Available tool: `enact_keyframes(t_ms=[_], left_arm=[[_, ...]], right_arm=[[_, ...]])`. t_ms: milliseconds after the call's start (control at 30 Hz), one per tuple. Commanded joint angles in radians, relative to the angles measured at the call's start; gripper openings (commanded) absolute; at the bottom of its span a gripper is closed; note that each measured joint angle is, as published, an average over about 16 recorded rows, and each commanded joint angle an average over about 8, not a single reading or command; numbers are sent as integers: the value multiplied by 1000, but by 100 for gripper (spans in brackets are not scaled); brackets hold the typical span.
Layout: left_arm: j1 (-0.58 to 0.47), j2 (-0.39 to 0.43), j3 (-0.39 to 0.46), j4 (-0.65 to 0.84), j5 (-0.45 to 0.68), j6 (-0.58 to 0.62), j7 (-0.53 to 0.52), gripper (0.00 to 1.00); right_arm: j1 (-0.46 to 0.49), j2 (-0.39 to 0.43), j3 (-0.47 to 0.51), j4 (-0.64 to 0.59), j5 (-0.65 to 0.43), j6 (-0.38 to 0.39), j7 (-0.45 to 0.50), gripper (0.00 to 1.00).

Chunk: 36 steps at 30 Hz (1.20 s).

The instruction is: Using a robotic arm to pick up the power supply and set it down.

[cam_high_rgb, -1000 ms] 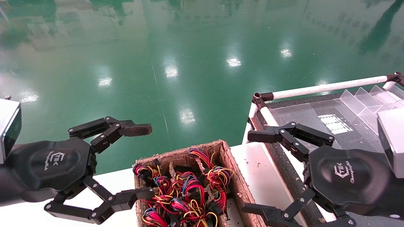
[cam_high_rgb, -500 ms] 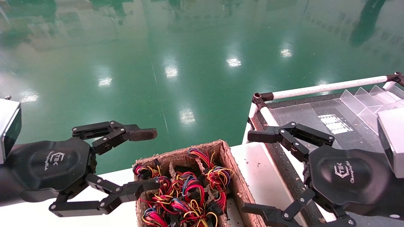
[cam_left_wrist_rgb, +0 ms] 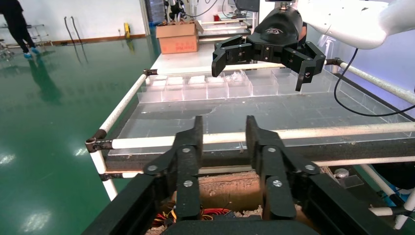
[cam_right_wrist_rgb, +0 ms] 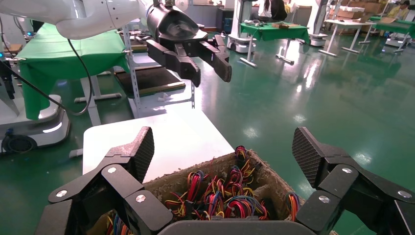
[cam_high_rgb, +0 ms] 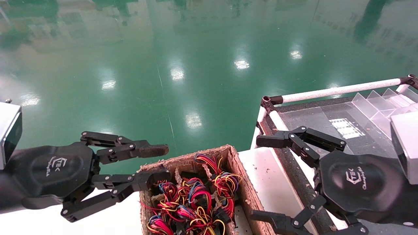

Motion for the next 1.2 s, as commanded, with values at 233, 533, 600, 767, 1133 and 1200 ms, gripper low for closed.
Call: enact_keyframes(t_ms=[233, 533, 600, 767, 1133, 1200], left_arm=[[0, 0, 0, 0, 0, 0, 0, 0], [0, 0, 0, 0, 0, 0, 0, 58], [0, 0, 0, 0, 0, 0, 0, 83], [0, 0, 0, 0, 0, 0, 0, 100], [0, 0, 0, 0, 0, 0, 0, 100], [0, 0, 0, 0, 0, 0, 0, 100]], right_arm=[[0, 0, 0, 0, 0, 0, 0, 100], [0, 0, 0, 0, 0, 0, 0, 100], [0, 0, 0, 0, 0, 0, 0, 100], [0, 0, 0, 0, 0, 0, 0, 100], [-1, 0, -1, -1, -2, 2, 1, 100], [-1, 2, -3, -4, -9, 5, 2, 100]])
